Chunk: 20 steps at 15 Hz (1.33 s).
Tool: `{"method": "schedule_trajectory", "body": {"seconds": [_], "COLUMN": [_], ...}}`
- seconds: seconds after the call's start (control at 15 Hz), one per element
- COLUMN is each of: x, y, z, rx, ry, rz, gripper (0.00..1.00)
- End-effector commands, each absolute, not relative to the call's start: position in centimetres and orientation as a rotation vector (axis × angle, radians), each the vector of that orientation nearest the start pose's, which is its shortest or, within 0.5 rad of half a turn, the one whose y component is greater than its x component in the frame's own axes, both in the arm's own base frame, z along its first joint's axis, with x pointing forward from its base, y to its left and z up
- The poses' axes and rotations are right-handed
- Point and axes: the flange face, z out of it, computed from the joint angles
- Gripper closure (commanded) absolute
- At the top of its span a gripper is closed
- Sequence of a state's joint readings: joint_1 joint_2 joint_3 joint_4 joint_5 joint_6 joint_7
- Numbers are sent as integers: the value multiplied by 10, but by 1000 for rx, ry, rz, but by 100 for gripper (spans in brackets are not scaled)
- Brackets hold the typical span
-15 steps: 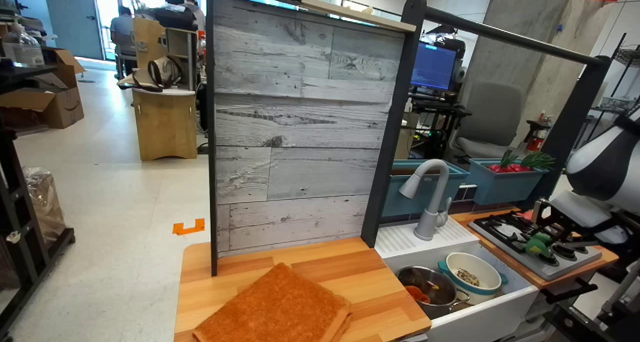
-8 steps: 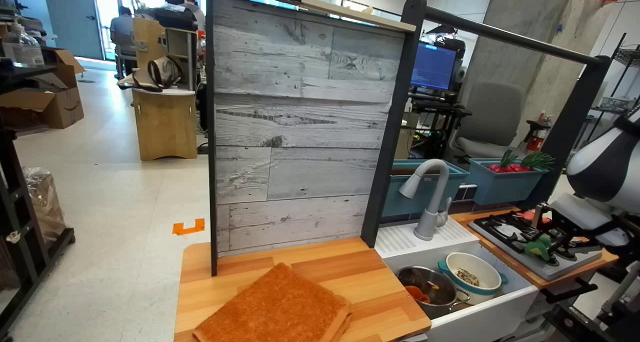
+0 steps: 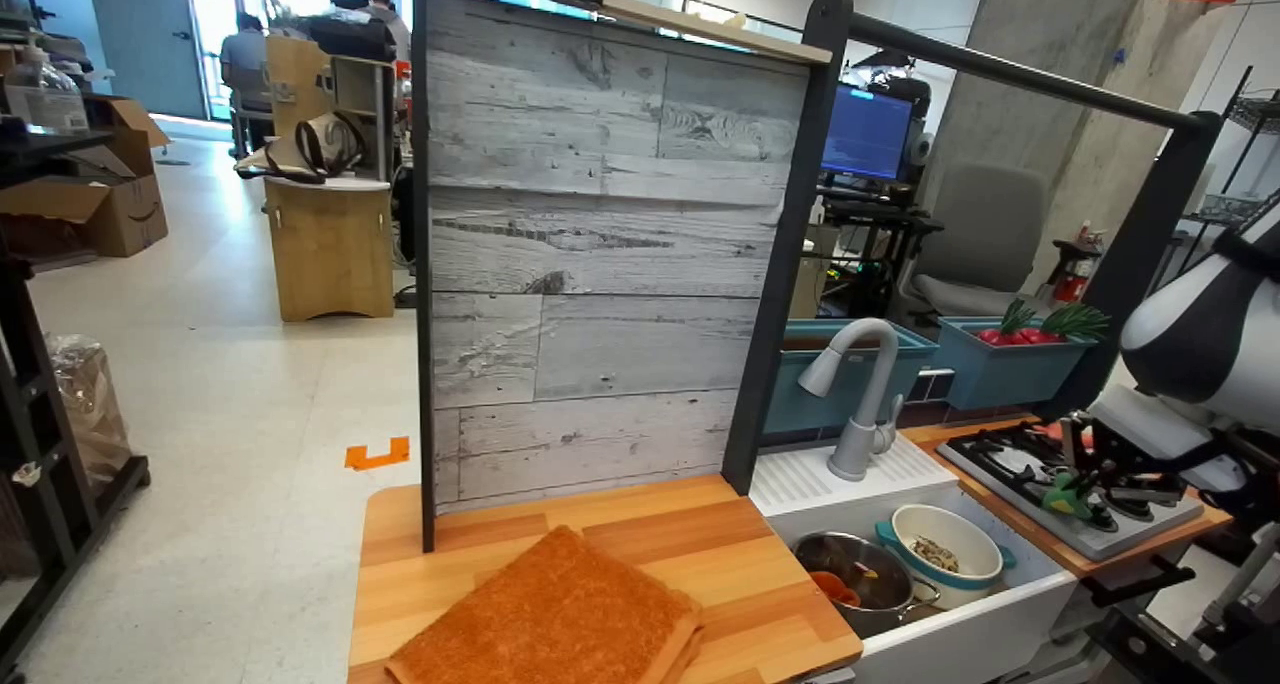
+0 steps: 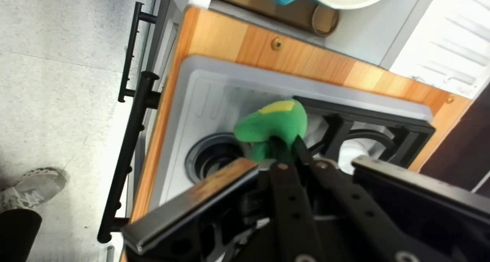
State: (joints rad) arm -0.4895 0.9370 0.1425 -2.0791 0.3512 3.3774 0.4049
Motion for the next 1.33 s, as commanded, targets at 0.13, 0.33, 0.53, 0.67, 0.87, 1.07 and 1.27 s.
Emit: {"method": "schedule_trajectory", "body": {"seconds": [0.13,0.33,0.53,0.67,0.87,1.07,1.27], "x": [503,513,527,538,550,558,564], "y": [-147,-121,-123,-124,-124,-134,-148], "z": [79,77,64,58,53,66,70], "rx": [-2389,-2349,-2319,-2293,-2262,-2264,-2256], "ry": [1351,1288,1385,1426,1472,1540,1618], "rz": [-588,-441,-307,-231,-180,-94,-49], "gripper": [99,99,99,99,62,41,19]}}
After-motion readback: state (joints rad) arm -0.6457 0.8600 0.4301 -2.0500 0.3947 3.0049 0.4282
